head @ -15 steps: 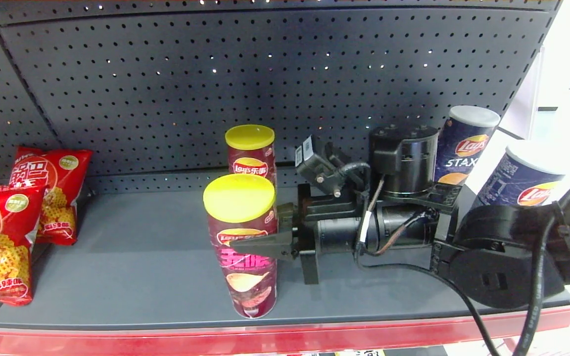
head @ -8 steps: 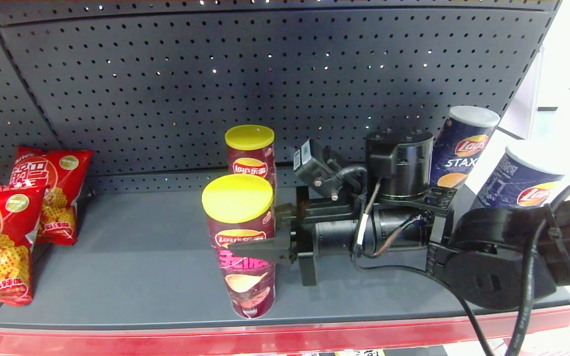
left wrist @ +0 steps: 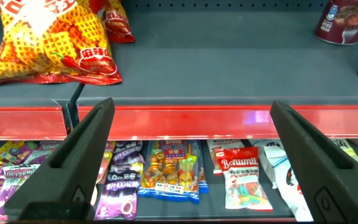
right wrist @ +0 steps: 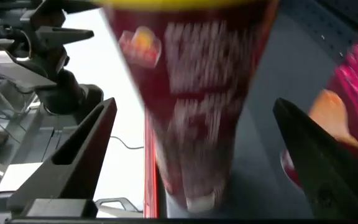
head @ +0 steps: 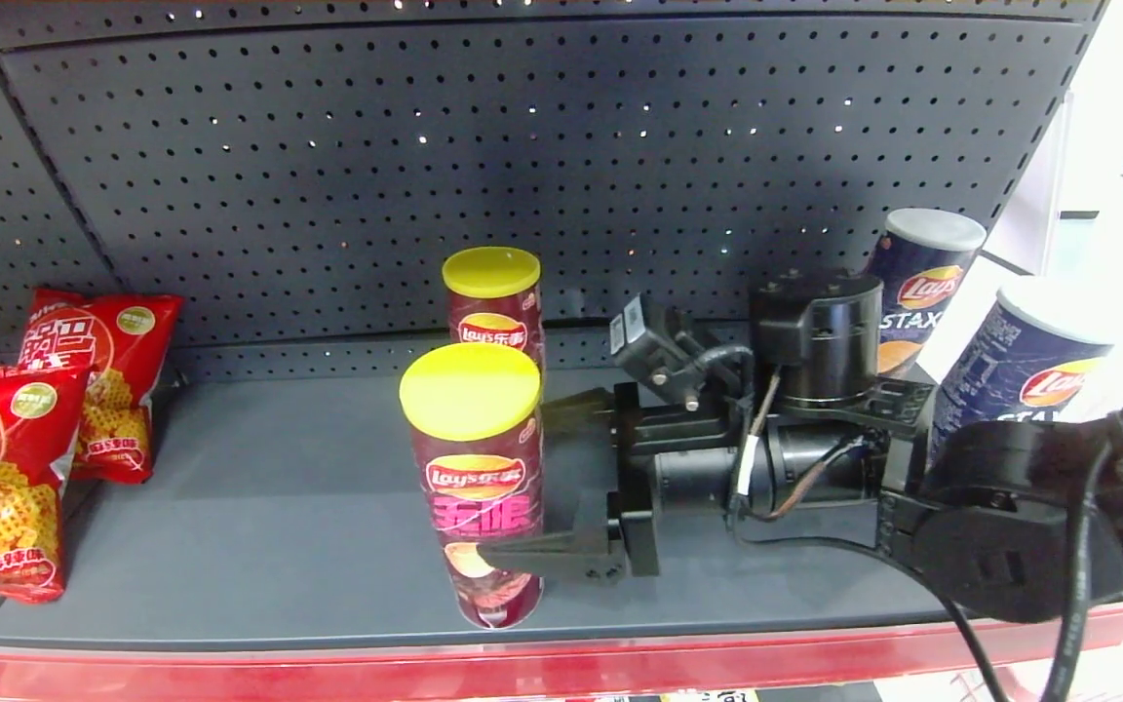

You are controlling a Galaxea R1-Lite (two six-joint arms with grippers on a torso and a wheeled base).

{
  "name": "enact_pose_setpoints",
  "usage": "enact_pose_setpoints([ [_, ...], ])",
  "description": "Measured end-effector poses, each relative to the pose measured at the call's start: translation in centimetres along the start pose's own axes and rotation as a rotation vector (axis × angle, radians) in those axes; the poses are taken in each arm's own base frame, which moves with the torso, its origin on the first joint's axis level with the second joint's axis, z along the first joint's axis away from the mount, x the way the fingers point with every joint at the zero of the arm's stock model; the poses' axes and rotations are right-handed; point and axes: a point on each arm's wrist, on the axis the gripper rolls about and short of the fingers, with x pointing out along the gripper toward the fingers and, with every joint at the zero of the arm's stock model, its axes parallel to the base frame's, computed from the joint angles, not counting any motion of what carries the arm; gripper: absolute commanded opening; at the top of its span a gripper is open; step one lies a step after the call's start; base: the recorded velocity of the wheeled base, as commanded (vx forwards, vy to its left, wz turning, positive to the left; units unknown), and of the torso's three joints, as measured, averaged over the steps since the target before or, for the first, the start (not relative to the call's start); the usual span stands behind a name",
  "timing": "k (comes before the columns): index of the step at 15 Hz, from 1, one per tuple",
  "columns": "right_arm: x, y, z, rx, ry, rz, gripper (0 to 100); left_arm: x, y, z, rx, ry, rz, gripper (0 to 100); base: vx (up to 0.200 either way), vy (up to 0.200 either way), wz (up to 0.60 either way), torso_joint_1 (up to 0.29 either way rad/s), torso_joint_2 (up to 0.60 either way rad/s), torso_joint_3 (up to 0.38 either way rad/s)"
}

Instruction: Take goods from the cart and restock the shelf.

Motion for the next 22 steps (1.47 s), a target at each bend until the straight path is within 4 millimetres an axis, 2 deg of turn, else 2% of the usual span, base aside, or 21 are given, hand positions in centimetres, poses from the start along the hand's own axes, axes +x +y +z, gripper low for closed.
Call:
enact_pose_setpoints([
  [3,-3.9,0.3,0.3,0.011,-0.003,-0.069,100,0.0,0.0,0.0,-0.001,0.0,0.0,100,0.0,0.0,0.0,0.0,0.0,0.0],
  [6,-8.3,1.7,1.8,-0.015,-0.046,-0.146,100,0.0,0.0,0.0,0.0,0.0,0.0,100,0.0,0.0,0.0,0.0,0.0,0.0],
  [10,-13.8,5.8,4.9,-0.081,-0.158,-0.231,100,0.0,0.0,0.0,0.0,0.0,0.0,100,0.0,0.0,0.0,0.0,0.0,0.0],
  [13,-18.5,10.6,5.8,-0.129,-0.262,-0.277,100,0.0,0.0,0.0,0.0,0.0,0.0,100,0.0,0.0,0.0,0.0,0.0,0.0],
  [15,-21.9,14.0,5.2,-0.138,-0.332,-0.37,100,0.0,0.0,0.0,0.0,0.0,0.0,100,0.0,0.0,0.0,0.0,0.0,0.0],
  [17,-24.5,16.6,3.8,-0.129,-0.37,-0.554,100,0.0,0.0,0.0,0.0,0.0,0.0,100,0.0,0.0,0.0,0.0,0.0,0.0],
  [19,-26.0,19.4,1.5,-0.06,-0.359,-0.793,100,0.0,0.0,0.0,0.0,0.0,0.0,100,0.0,0.0,0.0,0.0,0.0,0.0],
  [22,-27.0,23.1,-3.5,0.167,-0.201,-1.211,100,0.0,0.0,0.0,0.0,0.0,0.0,100,0.0,0.0,0.0,0.0,0.0,0.0],
])
